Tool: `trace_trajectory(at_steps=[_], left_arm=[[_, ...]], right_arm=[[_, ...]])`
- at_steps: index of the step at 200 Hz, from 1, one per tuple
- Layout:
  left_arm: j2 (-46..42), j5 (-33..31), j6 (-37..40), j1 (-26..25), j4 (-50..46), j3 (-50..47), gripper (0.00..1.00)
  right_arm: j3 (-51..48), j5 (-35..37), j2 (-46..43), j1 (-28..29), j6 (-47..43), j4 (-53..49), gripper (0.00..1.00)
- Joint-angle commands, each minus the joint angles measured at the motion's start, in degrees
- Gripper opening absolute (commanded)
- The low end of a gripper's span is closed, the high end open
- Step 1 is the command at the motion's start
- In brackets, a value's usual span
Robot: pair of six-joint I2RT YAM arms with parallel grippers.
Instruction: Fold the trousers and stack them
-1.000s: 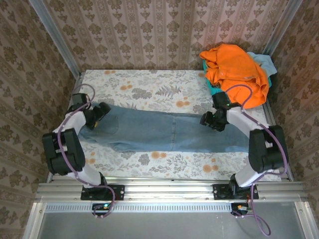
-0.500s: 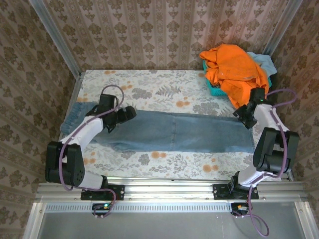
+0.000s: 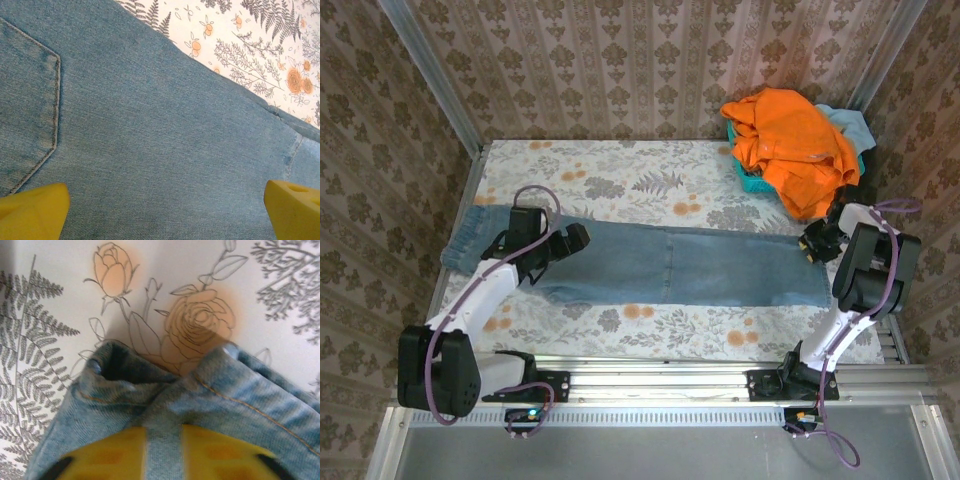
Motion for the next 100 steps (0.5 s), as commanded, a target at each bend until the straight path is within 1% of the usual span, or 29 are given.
trace_trajectory(at_steps=[1,38,54,57,59,60,61,65,68,72,87,100], left_arm=[[-1.2,0.8,1.2,0.5,-0.1,-0.6,1.0],[-0.6,1.3,1.5,1.3,0.2,-0.4,1.0],[-0.4,1.7,1.3,1.3,0.8,-0.4,1.0],[-0.4,1.7,1.2,1.3,0.8,-0.4,1.0],[-0.4,1.8,1.1,1.3,0.9,-0.4,1.0],[-0.4,1.8,1.1,1.3,0.9,-0.4,1.0],[-0.4,1.8,1.1,1.3,0.9,-0.4,1.0],[-0.3,1.9,1.0,1.3,1.1,-0.4,1.0],[-0.2,2.0,0.9,1.3,1.2,-0.4,1.0],[-0.1,2.1,0.8,1.3,1.4,-0.4,1.0],[0.2,2.3,0.3,1.3,2.1,-0.7,1.0],[0.4,2.6,-0.1,1.3,2.1,-0.8,1.0]], right_arm=[[0.3,-2.3,-1.1,-0.3,0.7,-1.3,0.01],[-2.6,-3.3,-8.1,-0.2,0.0,-0.9,0.0],[-2.5,-5.7,-9.1,0.6,0.0,-0.7,0.0],[-2.2,-5.9,-9.0,1.0,0.1,-1.1,0.04],[-1.8,-5.9,-8.7,1.3,0.2,-1.4,0.09],[-1.7,-5.9,-8.7,1.5,0.2,-1.5,0.13],[-1.5,-5.9,-8.6,1.6,0.2,-1.6,0.15],[-1.0,-6.0,-8.1,2.4,0.4,-2.0,0.31],[-0.7,-6.1,-7.8,3.0,0.7,-2.2,0.38],[-0.5,-6.0,-7.3,3.8,1.2,-2.3,0.41],[-0.8,-6.1,-6.0,7.0,3.7,-0.3,0.44],[-0.7,-6.7,-4.0,8.7,5.9,1.0,0.49]])
